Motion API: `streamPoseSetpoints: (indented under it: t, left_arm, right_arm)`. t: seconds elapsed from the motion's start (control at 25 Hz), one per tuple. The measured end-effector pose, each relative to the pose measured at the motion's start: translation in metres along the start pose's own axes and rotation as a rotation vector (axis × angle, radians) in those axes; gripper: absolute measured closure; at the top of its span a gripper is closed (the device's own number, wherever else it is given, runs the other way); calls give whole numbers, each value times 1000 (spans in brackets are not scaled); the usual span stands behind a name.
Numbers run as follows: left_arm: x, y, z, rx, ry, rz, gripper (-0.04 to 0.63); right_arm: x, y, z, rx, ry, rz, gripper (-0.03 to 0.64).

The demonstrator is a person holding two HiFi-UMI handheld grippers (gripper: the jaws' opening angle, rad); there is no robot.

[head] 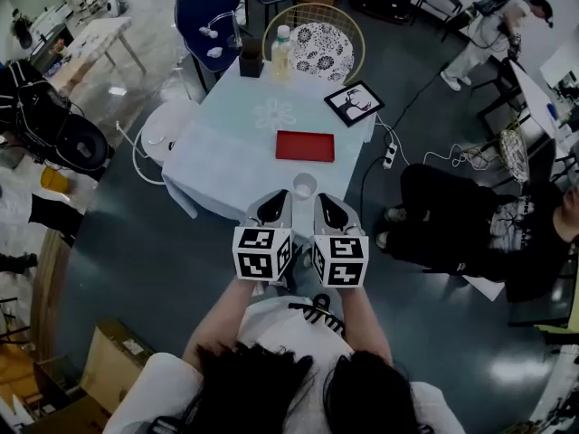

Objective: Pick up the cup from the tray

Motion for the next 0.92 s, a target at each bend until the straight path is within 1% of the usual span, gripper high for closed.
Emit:
streamPoseSetpoints:
  t: [0.32,0.52,0.92]
  left_arm:
    - [-7,3,-2,-1,6,25,595]
    - [-8,0,6,23,2,28,595]
    - [-11,9,2,15,3,36,595]
  right_arm:
    - [-6,-1,-3,-19,19,21,592]
    - [-8,-1,-3,-14,22,30,592]
    - [-7,4,-8,-12,19,25,592]
Point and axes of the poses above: the fingertips, and each gripper's own axes: y forward along the fingers, z to its left, x out of its top, the point moved 9 cm from there along -y, backward along the fingers, and after that the axes turned 1 degree about y, right-handed, at the moved point
